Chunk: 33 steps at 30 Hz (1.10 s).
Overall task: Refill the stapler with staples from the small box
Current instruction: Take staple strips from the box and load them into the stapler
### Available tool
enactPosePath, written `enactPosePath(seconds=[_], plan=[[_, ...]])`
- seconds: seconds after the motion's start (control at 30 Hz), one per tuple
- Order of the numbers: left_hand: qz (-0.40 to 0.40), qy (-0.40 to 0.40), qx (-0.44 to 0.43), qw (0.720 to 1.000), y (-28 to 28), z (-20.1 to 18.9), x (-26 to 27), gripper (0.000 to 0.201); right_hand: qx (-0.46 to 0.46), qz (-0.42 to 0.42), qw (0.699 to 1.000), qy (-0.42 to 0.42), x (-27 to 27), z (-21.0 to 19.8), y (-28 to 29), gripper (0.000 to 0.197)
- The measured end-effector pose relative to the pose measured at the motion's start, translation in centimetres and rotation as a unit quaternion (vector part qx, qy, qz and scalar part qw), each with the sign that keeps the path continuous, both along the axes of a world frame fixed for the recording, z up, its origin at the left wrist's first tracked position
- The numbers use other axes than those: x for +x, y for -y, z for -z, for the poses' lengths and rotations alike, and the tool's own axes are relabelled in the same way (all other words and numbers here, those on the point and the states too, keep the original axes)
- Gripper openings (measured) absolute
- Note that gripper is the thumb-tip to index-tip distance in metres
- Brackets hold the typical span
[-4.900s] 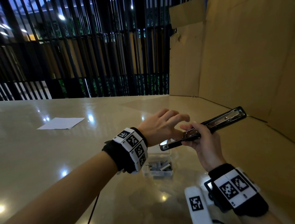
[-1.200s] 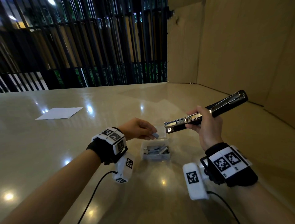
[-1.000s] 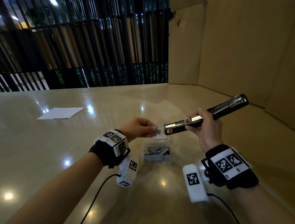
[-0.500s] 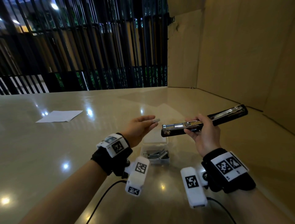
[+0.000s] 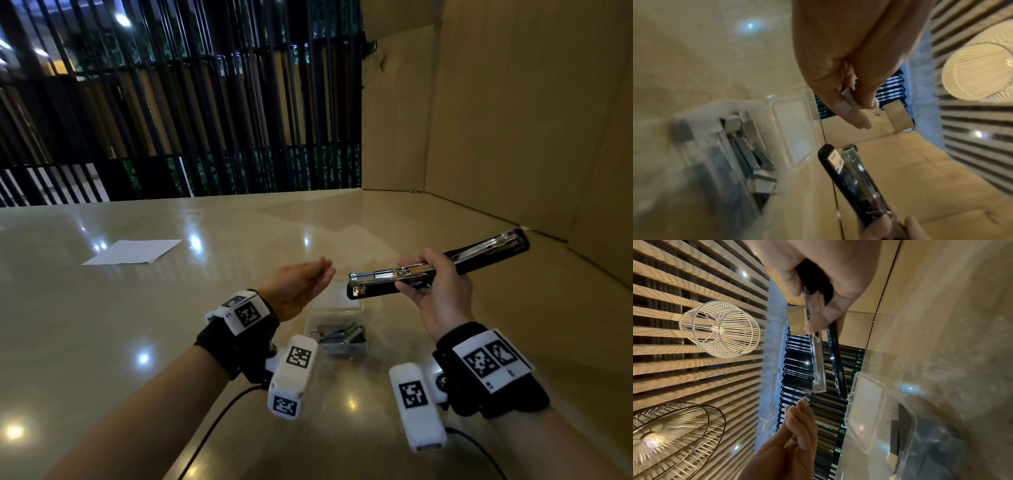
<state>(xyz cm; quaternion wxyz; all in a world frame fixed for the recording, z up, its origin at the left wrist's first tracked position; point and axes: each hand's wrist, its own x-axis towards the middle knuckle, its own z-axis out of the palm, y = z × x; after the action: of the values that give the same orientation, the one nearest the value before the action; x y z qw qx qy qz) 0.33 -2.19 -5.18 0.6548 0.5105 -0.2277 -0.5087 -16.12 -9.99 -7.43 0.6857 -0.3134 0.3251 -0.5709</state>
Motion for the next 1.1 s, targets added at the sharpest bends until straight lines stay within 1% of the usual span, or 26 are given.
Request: enactPosePath(seconds=[0.03, 0.1, 0.13, 0.17, 0.2, 0.3, 0.33, 0.43, 0.53, 0.67, 0.7, 0.77, 0.87, 0.97, 1.03, 1.1], plan=[[0.008, 0.047, 0.010, 0.999, 0.0, 0.1, -0.1, 0.023, -0.001, -0.001, 1.000, 0.000, 0.0, 0.0, 0.0, 0.018], [0.017, 0.157, 0.023, 0.987, -0.1, 0.2, -0.4, 0.028, -0.003, -0.004, 1.000, -0.001, 0.0, 0.1, 0.1, 0.019], [0.018, 0.198, 0.021, 0.980, -0.1, 0.2, -0.7, 0.029, -0.004, -0.006, 1.000, -0.001, 0.1, 0.1, 0.1, 0.019], [0.020, 0.224, 0.016, 0.974, -0.1, 0.3, -1.0, 0.028, -0.005, -0.007, 1.000, -0.001, 0.1, 0.1, 0.0, 0.019], [0.023, 0.233, 0.009, 0.972, -0.1, 0.3, -1.2, 0.025, -0.006, -0.008, 1.000, 0.000, 0.1, 0.1, 0.0, 0.019], [0.015, 0.230, -0.021, 0.973, 0.0, 0.1, -1.5, 0.015, -0.010, -0.010, 1.000, 0.003, 0.2, 0.0, -0.1, 0.019], [0.011, 0.242, -0.031, 0.970, 0.1, 0.0, -1.4, 0.014, -0.012, -0.011, 1.000, 0.003, 0.2, 0.0, -0.1, 0.019], [0.014, 0.312, -0.050, 0.949, 0.1, -0.2, -1.2, 0.016, -0.013, -0.010, 1.000, 0.003, 0.2, 0.0, -0.1, 0.019], [0.023, 0.360, -0.053, 0.931, 0.2, -0.4, -1.3, 0.018, -0.010, -0.010, 1.000, 0.003, 0.2, 0.0, -0.1, 0.019], [0.004, 0.431, -0.047, 0.901, 0.5, -0.2, -1.4, 0.027, -0.013, -0.012, 1.000, -0.001, 0.3, 0.0, -0.2, 0.020], [0.001, 0.439, -0.053, 0.897, 0.6, -0.2, -1.3, 0.026, -0.015, -0.012, 1.000, -0.001, 0.3, 0.0, -0.2, 0.020], [-0.006, 0.436, -0.065, 0.897, 0.7, -0.1, -1.2, 0.023, -0.015, -0.013, 1.000, -0.001, 0.3, 0.0, -0.2, 0.020], [-0.017, 0.398, -0.078, 0.914, 0.8, -0.1, -1.1, 0.024, -0.014, -0.013, 1.000, 0.001, 0.2, -0.2, -0.2, 0.020], [-0.003, 0.366, -0.073, 0.928, 0.8, -0.1, -1.0, 0.023, -0.017, -0.014, 1.000, 0.002, 0.2, -0.2, -0.3, 0.021], [0.003, 0.365, -0.071, 0.928, 0.8, 0.0, -1.0, 0.022, -0.020, -0.013, 1.000, 0.001, 0.2, -0.2, -0.4, 0.021], [0.002, 0.382, -0.069, 0.921, 0.9, 0.0, -1.2, 0.023, -0.021, -0.013, 1.000, 0.003, 0.2, -0.2, -0.5, 0.021]])
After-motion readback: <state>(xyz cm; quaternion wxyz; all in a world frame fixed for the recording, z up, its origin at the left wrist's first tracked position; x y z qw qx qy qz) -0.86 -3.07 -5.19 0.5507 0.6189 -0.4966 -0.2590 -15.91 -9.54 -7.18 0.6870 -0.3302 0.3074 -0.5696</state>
